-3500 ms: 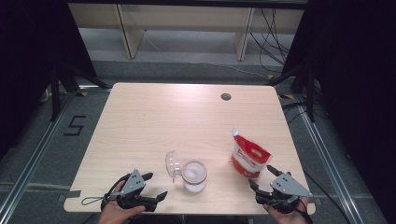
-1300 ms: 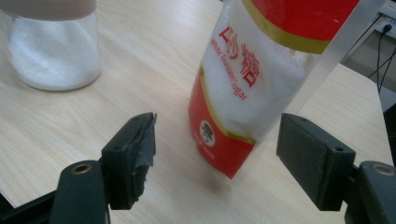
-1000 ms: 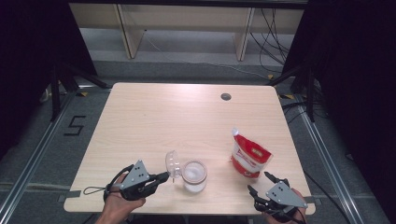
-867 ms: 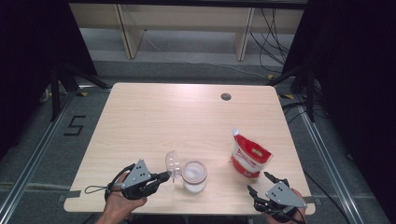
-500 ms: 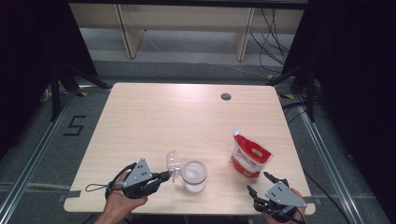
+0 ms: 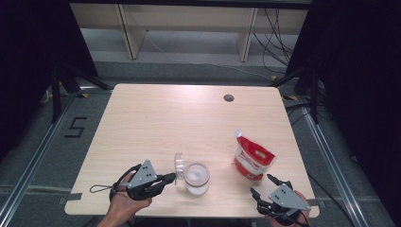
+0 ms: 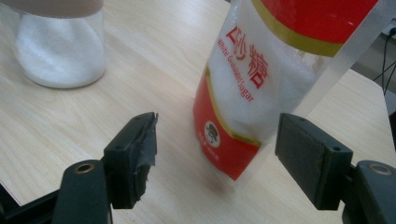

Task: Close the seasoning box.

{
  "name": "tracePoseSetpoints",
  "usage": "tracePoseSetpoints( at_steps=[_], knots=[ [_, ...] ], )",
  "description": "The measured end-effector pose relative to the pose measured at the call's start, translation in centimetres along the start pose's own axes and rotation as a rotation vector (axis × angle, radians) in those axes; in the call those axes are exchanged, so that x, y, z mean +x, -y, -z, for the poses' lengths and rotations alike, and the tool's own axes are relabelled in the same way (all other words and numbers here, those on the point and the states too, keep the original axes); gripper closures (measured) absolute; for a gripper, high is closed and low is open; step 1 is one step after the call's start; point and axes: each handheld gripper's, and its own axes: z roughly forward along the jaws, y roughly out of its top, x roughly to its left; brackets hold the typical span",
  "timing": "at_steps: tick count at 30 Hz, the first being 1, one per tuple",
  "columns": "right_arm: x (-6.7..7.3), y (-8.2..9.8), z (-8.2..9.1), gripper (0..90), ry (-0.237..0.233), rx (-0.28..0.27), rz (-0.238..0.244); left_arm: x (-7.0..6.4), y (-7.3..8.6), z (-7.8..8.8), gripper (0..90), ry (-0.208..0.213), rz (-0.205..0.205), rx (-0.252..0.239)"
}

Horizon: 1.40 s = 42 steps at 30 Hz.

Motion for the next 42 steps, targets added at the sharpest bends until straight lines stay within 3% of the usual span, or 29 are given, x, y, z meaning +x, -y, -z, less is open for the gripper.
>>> tracePoseSetpoints(
  at_steps=[5, 6, 7, 12, 15, 17, 19, 25, 26, 29, 30, 32, 36, 42],
  knots=[
    [0.0, 0.0, 0.0, 30.2, 0.002, -0.005, 0.011, -0.2, -0.3, -0.4, 88.9, 0.009, -0.019, -0.004],
    [0.0, 0.0, 0.0, 30.2, 0.002, -0.006, 0.012, -0.4, -0.4, -0.5, 88.7, 0.007, -0.004, -0.004],
    [0.0, 0.0, 0.0, 30.2, 0.002, -0.009, 0.007, -0.3, -0.5, -0.5, 88.5, 0.011, -0.026, -0.005],
    [-0.1, 0.0, 0.0, 30.2, 0.006, -0.009, 0.017, -0.4, -0.6, -0.6, 85.6, 0.025, -0.021, -0.004],
    [-0.1, 0.0, 0.1, 30.2, 0.006, -0.010, 0.012, -0.4, -0.3, -0.3, 77.7, 0.031, -0.009, 0.002],
    [-0.1, 0.0, 0.1, 30.1, 0.005, -0.007, 0.006, -0.5, 0.0, -0.1, 69.8, 0.037, 0.015, -0.023],
    [-0.1, 0.0, 0.1, 29.9, 0.001, -0.014, 0.011, -0.3, 0.3, 0.2, 57.6, 0.038, -0.021, -0.030],
    [-0.2, 0.1, 0.1, 29.0, -0.016, -0.029, -0.024, -0.3, 1.8, 0.7, 39.9, -0.007, 0.053, -0.030],
    [-0.2, 0.1, 0.1, 28.9, -0.018, -0.028, -0.028, -0.1, 2.0, 0.9, 37.5, -0.020, 0.027, -0.020],
    [-0.2, 0.1, 0.1, 28.5, -0.023, -0.039, -0.039, -0.1, 2.6, 1.0, 32.9, -0.036, 0.057, -0.011],
    [-0.2, 0.1, 0.1, 28.3, -0.032, -0.038, -0.060, 0.1, 2.7, 1.0, 31.6, -0.039, 0.036, -0.005],
    [-0.3, 0.2, 0.1, 27.8, -0.035, -0.040, -0.059, 0.2, 3.1, 1.0, 28.2, -0.038, 0.034, -0.005],
    [-0.2, 0.3, 0.1, 27.4, -0.059, -0.037, -0.089, 0.2, 3.8, 1.0, 21.3, -0.055, 0.071, 0.006],
    [-0.3, 0.4, 0.2, 27.0, -0.049, -0.039, -0.082, 0.5, 4.7, 1.2, 19.8, -0.054, 0.101, -0.009]
  ],
)
